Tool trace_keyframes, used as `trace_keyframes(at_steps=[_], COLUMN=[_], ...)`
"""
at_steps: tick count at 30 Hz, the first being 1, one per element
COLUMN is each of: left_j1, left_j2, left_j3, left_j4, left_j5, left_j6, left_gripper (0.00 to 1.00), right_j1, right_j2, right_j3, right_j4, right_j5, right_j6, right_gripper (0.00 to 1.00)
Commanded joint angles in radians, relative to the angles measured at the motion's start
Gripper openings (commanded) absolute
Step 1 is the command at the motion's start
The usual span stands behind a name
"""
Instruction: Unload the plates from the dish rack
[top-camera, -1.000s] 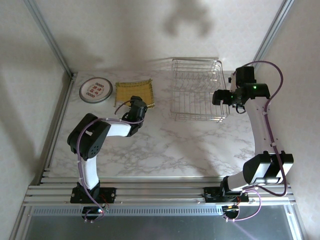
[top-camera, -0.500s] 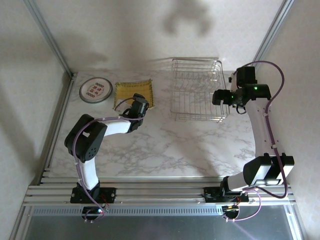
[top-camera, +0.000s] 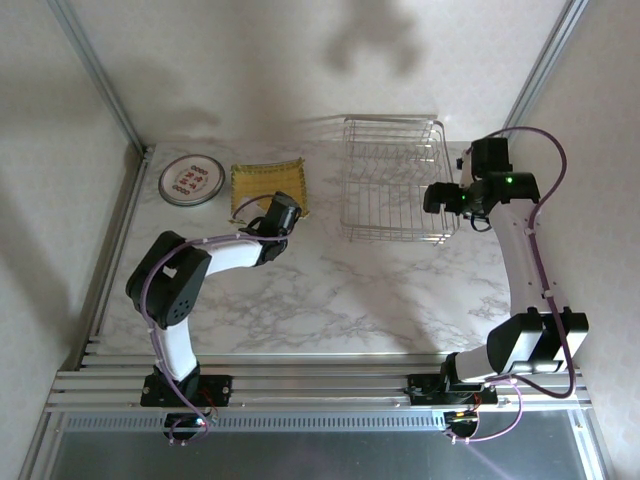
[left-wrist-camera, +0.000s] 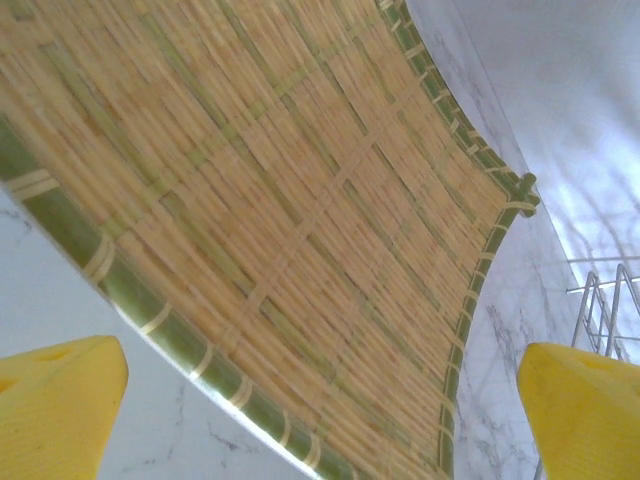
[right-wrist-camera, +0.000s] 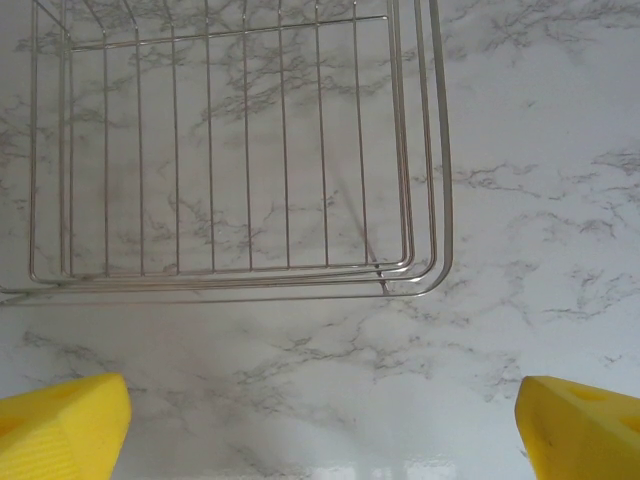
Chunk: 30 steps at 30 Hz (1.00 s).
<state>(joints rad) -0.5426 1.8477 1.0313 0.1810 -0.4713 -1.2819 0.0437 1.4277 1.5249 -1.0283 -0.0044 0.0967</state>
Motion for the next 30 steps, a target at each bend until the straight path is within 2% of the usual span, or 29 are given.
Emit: trace_keyframes(at_steps=[1, 8, 10, 12, 15, 18, 22, 26, 30], left_j1=[-0.014, -0.031, -0.032, -0.052, -0.1, -0.143, -0.154, -0.148, -0.092], left_j2=[-0.046, -0.118, -0.161, -0.223, -0.345, -0.503, -0.752, -1.012, -1.206], left_j3=[-0.028, -0.079, -0.115, -0.138, -0.147, -0.206, -0.343, -0.52, -0.733], left_j4=[-0.03, -0.061, -0.024, -0.028, -0.081, 0.003, 0.129, 0.204, 0.356], left_j5=[0.009, 0.026, 0.084, 0.079, -0.009, -0.054, -0.033, -0.168, -0.289], left_j6=[0.022, 0.06, 0.088, 0.131, 0.255, 0.496, 0.815, 1.022, 1.173], left_gripper=[1.0, 1.0, 1.0, 1.0, 1.0, 1.0, 0.99, 0.99, 1.0], right_j1=[0.005, 0.005, 0.005, 0.005, 0.005, 0.005, 0.02, 0.036, 0.043], right_j2=[-0.04, -0.049, -0.06, -0.079, -0.126, -0.202, -0.4, -0.678, -0.938], right_j3=[-0.002, -0.001, -0.009, -0.025, -0.065, -0.142, -0.404, -0.786, -1.17], right_j4=[0.003, 0.011, 0.016, 0.031, 0.076, 0.146, 0.387, 0.753, 1.072], right_j5=[-0.011, -0.03, -0.025, -0.019, -0.028, -0.046, -0.073, -0.106, -0.028], right_j6=[0.009, 0.02, 0.021, 0.021, 0.007, 0.008, -0.002, -0.01, 0.017], right_gripper=[0.99, 0.99, 0.99, 0.99, 0.99, 0.99, 0.99, 0.99, 0.99])
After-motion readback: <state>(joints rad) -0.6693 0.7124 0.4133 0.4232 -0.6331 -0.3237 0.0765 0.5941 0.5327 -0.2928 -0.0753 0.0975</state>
